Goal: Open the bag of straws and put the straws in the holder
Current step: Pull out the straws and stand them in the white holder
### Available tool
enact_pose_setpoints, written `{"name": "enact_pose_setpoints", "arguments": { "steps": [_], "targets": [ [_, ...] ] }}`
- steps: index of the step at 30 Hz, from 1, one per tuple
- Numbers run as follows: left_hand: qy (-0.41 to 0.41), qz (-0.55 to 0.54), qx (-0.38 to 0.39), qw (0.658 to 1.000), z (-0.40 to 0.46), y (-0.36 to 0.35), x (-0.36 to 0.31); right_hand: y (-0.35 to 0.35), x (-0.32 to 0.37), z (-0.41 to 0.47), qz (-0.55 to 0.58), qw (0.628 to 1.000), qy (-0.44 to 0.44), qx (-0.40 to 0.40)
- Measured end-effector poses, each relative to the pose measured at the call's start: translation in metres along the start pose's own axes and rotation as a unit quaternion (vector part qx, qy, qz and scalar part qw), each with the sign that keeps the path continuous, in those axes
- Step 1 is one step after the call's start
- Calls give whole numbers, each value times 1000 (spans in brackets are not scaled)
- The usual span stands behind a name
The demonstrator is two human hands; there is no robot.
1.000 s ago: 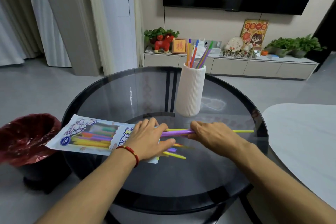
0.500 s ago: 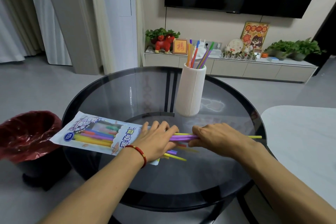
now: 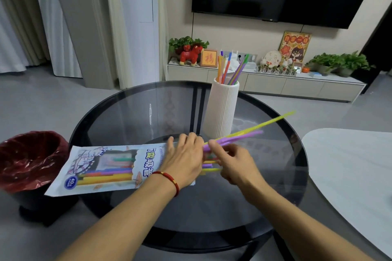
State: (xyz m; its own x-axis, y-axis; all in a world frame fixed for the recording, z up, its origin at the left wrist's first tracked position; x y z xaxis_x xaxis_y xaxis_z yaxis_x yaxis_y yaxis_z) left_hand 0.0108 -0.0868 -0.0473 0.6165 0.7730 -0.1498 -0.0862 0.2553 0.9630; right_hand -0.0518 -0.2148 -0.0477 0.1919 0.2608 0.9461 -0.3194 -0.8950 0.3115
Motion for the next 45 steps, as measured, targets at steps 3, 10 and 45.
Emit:
{"name": "enact_pose_setpoints", "arguments": {
  "steps": [3,10,45],
  "targets": [
    [-33,35,-2,999,-2,-2,-21,-5,-8,15,159,984,-32,-77],
    [0,20,82,996,-3,-19,0,12,-18,32,192,973,-49,-122],
    [-80,-49,68,993,-2,-44,-3,55,85,49,-374,875,273,-140]
  ]
}}
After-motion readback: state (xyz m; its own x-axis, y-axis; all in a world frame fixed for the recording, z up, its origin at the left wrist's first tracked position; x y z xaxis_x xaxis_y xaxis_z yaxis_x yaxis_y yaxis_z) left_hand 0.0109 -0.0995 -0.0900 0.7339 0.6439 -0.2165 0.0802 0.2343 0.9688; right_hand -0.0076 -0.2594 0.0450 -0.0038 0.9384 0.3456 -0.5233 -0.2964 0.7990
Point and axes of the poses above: each hand's wrist, its own z-axis towards the middle knuckle, its own y-axis out of the back of the hand, x = y × z, the point moved 6 cm from there along z, towards the middle knuckle, and after that the axes turned 2 degrees about -y, right-handed, at the moved point
